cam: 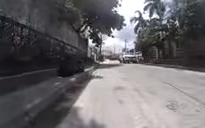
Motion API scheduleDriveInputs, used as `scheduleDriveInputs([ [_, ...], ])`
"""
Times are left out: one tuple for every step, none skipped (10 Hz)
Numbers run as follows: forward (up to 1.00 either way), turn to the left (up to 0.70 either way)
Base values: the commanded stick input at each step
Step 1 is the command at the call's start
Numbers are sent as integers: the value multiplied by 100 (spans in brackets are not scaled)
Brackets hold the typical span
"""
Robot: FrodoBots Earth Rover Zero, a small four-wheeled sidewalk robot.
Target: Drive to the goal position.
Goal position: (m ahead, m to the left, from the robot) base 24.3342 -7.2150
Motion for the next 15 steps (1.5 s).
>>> scheduleDriveInputs([
  [100,-24],
  [100,-3],
  [100,-2],
  [100,-2],
  [100,-2],
  [100,-2],
  [100,-25],
  [100,-40],
  [100,-40],
  [100,-40],
  [100,-40],
  [100,-39],
  [100,-34],
  [100,-22],
  [100,-10],
])
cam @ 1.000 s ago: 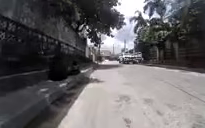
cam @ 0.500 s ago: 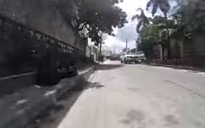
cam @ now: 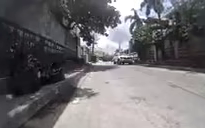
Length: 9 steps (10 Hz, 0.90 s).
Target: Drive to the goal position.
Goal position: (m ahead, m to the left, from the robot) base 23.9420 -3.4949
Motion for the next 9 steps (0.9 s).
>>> scheduleDriveInputs([
  [100,-2],
  [100,-1],
  [100,-1],
  [100,-3],
  [100,-3],
  [100,-4],
  [100,-4],
  [100,-2],
  [100,0],
])
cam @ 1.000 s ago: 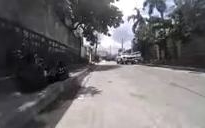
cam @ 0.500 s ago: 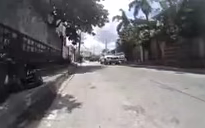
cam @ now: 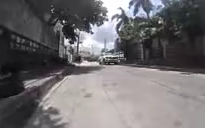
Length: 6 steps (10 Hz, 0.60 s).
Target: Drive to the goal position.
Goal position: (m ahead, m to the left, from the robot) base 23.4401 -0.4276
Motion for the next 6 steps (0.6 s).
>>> scheduleDriveInputs([
  [100,1],
  [100,5],
  [100,14],
  [100,25],
  [100,39],
  [100,23],
])
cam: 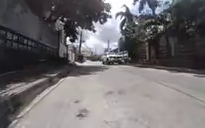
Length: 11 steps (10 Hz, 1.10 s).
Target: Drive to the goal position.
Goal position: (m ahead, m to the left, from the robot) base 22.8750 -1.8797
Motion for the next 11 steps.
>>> scheduleDriveInputs([
  [100,4],
  [100,0],
  [100,0],
  [100,0],
  [100,0],
  [100,0],
  [100,0],
  [100,0],
  [100,0],
  [100,0],
  [100,0],
])
